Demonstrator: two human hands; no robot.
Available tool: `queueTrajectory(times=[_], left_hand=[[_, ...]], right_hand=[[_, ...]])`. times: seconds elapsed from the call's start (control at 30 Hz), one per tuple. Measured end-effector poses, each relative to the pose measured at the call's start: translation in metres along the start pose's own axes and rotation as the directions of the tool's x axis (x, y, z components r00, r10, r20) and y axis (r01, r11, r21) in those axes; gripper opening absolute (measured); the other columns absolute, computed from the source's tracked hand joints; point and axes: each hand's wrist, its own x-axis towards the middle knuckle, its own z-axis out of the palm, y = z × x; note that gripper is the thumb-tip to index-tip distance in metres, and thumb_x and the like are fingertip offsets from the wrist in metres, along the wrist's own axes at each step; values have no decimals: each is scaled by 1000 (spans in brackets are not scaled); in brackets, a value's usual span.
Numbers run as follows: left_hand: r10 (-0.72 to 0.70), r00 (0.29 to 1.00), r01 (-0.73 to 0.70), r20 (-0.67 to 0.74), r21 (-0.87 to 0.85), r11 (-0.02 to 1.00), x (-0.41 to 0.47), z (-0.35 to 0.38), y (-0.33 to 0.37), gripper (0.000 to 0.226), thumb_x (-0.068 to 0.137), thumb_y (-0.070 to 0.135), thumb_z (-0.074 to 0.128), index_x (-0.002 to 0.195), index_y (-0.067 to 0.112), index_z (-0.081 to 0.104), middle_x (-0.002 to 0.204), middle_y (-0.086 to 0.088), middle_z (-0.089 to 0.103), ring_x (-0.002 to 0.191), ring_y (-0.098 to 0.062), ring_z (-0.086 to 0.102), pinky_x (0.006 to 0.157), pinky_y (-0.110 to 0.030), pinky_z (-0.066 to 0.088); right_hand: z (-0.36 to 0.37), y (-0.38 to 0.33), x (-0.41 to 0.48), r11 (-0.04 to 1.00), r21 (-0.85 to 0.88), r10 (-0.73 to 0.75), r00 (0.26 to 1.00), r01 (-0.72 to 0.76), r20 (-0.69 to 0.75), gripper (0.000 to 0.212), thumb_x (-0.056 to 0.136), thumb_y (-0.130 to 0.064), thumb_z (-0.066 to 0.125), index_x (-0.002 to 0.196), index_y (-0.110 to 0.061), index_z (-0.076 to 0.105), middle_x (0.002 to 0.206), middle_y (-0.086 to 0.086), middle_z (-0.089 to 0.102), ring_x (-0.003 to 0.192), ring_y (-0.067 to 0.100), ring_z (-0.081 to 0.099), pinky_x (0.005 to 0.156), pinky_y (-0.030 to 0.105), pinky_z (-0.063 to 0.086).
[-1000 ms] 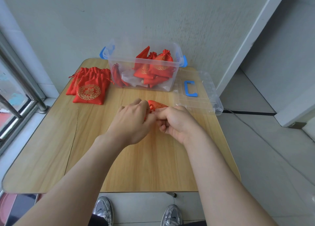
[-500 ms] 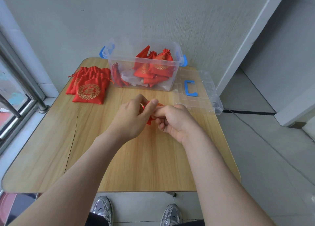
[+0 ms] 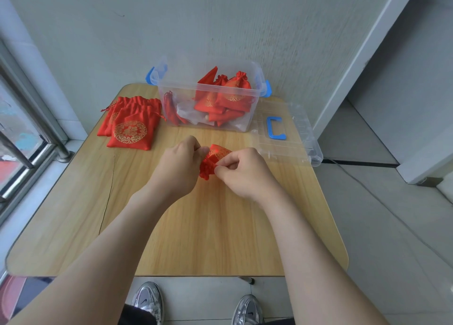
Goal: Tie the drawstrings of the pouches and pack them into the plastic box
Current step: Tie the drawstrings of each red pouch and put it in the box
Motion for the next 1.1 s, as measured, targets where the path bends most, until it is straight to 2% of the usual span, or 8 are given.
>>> queueTrajectory(times=[0.1,0.2,0.3,0.47,0.6,0.73,0.93,1.1], left_hand=[[-30,1000,30,4,24,999,3,-2,-4,30,111,36,50,100,9,60,84,2,62,82,-21,58,67,-36,40],[-43,999,42,14,31,999,4,-3,-6,27,110,35,52,102,11,63,90,-1,65,85,-23,60,68,-36,41],[-21,1000,21,-20,-19,1000,3,-4,-8,11,111,27,50,112,18,56,83,-2,62,76,-20,60,61,-36,42],[-26,997,13,-79,-166,986,4,-7,-8,10,108,15,50,117,20,52,71,-1,55,58,-15,51,54,-32,38],[-20,993,-1,-116,-178,984,2,-4,-5,9,108,15,48,114,19,54,69,1,51,59,-14,49,55,-32,37],[-116,991,94,-64,-279,956,1,-3,-3,11,109,25,46,112,22,57,79,-4,61,71,-24,65,65,-38,55],[-258,964,199,-61,-474,858,4,-7,2,20,108,33,49,118,19,60,96,-5,62,79,-18,65,63,-34,63],[-189,967,129,-169,-315,940,4,-7,-6,25,110,37,42,117,20,58,89,-3,71,91,-19,66,80,-43,53]], right_hand=[[2,-2,-3,990,-122,-74,997,70,-31,17,87,-24,75,71,-27,71,68,-12,67,65,3,63,51,12,43],[5,-2,-5,975,-189,-122,992,113,-38,14,84,-28,77,74,-21,70,67,-9,67,68,8,64,57,25,50],[5,-6,-7,951,-270,-168,985,153,-34,19,82,-30,74,71,-18,65,67,-6,66,72,17,65,69,39,60],[9,-9,-5,865,-458,-256,965,206,-49,29,83,-47,72,69,-28,55,86,-10,60,95,22,57,93,42,44],[10,-2,-2,888,-380,-282,959,260,-2,25,83,-33,72,71,-25,52,95,-8,54,93,17,56,85,37,47],[14,12,-5,893,-338,-274,955,297,114,16,84,-20,73,87,-18,57,101,-9,60,116,13,54,106,29,45],[18,24,3,873,-426,-279,960,237,-38,38,86,2,68,105,-26,49,113,-3,49,105,23,55,88,36,50],[24,29,10,944,-294,-211,960,150,-186,47,88,-5,70,129,-21,54,119,4,59,108,26,61,80,29,42]])
